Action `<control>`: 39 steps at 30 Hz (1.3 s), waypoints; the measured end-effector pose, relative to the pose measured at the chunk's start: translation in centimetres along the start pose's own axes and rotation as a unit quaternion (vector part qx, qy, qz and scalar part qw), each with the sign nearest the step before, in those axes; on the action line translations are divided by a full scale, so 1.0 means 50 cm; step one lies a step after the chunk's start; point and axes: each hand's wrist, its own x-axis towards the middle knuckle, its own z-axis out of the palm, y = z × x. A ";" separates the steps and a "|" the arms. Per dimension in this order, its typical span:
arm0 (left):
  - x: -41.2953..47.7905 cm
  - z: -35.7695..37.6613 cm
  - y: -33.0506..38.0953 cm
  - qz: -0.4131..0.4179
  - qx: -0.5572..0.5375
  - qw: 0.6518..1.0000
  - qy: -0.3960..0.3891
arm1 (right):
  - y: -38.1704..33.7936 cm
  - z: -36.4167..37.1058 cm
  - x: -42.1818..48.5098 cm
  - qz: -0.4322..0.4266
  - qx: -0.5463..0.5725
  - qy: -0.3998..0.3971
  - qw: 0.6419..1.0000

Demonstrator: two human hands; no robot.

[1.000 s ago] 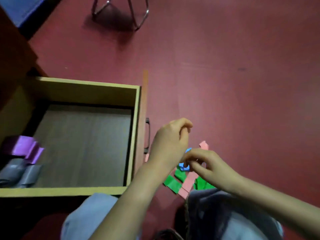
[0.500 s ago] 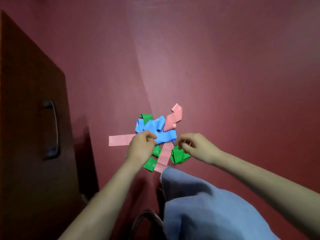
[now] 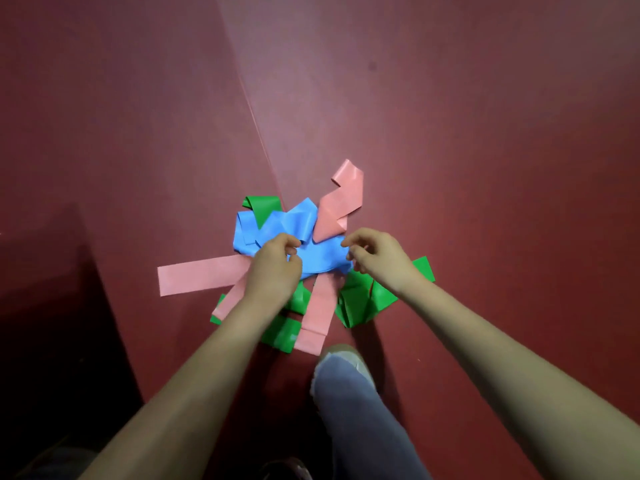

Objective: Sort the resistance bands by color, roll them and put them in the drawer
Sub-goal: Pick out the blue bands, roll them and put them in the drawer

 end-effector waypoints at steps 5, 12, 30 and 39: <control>0.099 0.048 -0.017 0.028 0.195 0.980 -0.031 | 0.032 0.026 0.039 0.055 0.094 0.027 0.994; 0.155 0.064 -0.027 0.092 0.380 0.920 -0.024 | 0.083 0.037 0.055 0.064 0.116 0.001 0.991; 0.051 0.063 0.031 0.023 -0.195 0.980 0.006 | 0.019 0.029 0.035 0.022 0.373 -0.008 0.927; 0.038 0.020 -0.030 -0.033 -0.252 0.957 0.137 | 0.115 0.089 0.025 0.179 0.250 0.199 0.930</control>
